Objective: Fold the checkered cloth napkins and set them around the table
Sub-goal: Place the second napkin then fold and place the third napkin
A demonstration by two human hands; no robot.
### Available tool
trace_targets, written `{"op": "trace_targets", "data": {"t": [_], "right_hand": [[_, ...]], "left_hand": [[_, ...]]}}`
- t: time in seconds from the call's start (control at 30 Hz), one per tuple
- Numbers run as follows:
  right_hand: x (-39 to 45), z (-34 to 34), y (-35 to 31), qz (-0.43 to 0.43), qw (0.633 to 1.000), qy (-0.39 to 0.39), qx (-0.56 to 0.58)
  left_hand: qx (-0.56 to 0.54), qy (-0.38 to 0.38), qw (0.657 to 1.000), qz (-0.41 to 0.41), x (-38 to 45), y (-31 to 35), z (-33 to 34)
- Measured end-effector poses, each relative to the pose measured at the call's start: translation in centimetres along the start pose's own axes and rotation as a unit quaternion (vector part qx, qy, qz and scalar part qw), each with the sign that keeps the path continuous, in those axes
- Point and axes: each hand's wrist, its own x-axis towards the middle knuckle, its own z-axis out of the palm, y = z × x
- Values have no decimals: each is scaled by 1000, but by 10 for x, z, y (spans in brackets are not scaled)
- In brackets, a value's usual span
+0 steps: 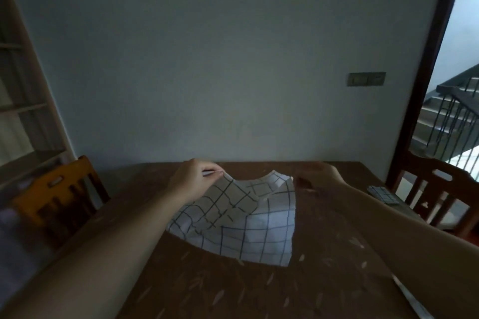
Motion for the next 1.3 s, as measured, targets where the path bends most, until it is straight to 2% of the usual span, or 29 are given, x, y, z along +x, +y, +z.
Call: {"op": "trace_targets", "data": {"t": [0.07,0.17,0.23,0.53,0.67,0.87,1.0,1.17,1.3], "right_hand": [[-10,-2,-8,-20,999,-44,-23],[-13,0,0,1,986,-135,-96],[-11,-1,19,-6,981,-154,-121],[-39,-61,50,-30,995,-94,24],[-51,-95,62,-2,994,-65,89],[-57,-136,90,57,990,-42,120],[-61,-157,91,53,994,-23,93],[-56,-166,95,84,996,-3,35],[-59,-174,91,101,993,16,55]], "left_hand": [[4,16,1000,-9,-8,8,-6],[10,37,999,-10,-18,28,-7],[7,42,999,-14,-23,44,-4],[15,43,997,-62,-53,86,31],[-51,93,987,-125,-60,87,34],[-113,86,972,-185,-63,97,30],[-148,71,967,-197,-65,107,30],[-174,71,965,-180,-62,128,36],[-161,68,972,-155,-58,137,31]]}}
